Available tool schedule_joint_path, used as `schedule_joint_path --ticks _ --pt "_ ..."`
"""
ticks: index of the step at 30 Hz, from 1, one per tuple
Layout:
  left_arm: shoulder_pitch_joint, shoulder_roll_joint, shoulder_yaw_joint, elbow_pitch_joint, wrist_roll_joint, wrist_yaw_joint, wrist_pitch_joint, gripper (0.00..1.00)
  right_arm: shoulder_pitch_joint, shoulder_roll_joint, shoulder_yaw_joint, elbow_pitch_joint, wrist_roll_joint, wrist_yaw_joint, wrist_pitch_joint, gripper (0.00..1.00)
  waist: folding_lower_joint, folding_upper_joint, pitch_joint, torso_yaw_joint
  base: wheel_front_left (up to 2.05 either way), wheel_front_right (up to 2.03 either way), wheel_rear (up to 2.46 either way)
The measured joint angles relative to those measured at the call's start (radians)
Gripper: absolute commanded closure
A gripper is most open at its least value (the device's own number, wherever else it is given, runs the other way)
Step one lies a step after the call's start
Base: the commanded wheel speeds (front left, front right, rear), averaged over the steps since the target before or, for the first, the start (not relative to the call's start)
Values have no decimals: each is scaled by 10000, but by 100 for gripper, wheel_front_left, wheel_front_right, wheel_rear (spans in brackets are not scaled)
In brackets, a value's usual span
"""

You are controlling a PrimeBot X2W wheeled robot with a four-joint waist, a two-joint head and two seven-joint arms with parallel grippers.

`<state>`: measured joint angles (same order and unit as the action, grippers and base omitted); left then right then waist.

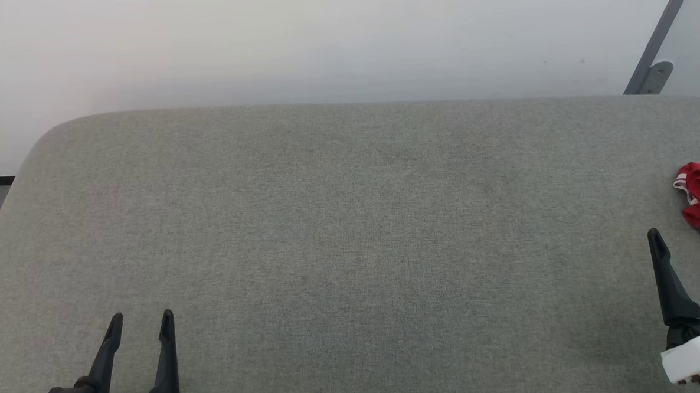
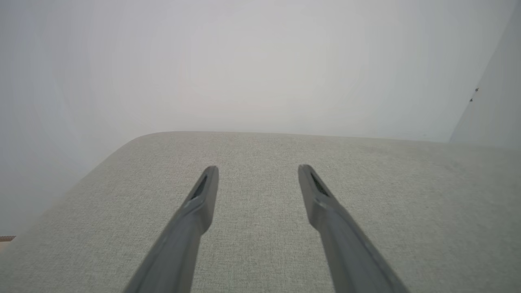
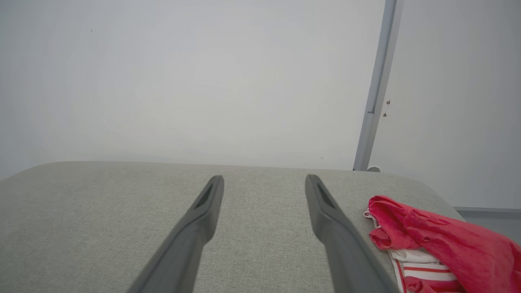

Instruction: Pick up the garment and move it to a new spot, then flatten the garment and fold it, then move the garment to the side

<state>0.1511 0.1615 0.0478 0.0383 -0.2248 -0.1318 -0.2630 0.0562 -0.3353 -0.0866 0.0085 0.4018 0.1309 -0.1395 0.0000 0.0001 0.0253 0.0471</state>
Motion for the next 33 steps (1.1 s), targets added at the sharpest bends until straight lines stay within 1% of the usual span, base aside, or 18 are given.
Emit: schedule_joint_path --ticks 9,33 --pt "-35 -40 54 -90 44 0 0 0 14 100 -52 -236 -86 0 161 0 0 0 100 -35 0 0 0" --pt "-24 -196 244 -119 -40 0 0 0 125 134 -33 -314 -54 0 163 0 0 0 142 -65 0 0 0"
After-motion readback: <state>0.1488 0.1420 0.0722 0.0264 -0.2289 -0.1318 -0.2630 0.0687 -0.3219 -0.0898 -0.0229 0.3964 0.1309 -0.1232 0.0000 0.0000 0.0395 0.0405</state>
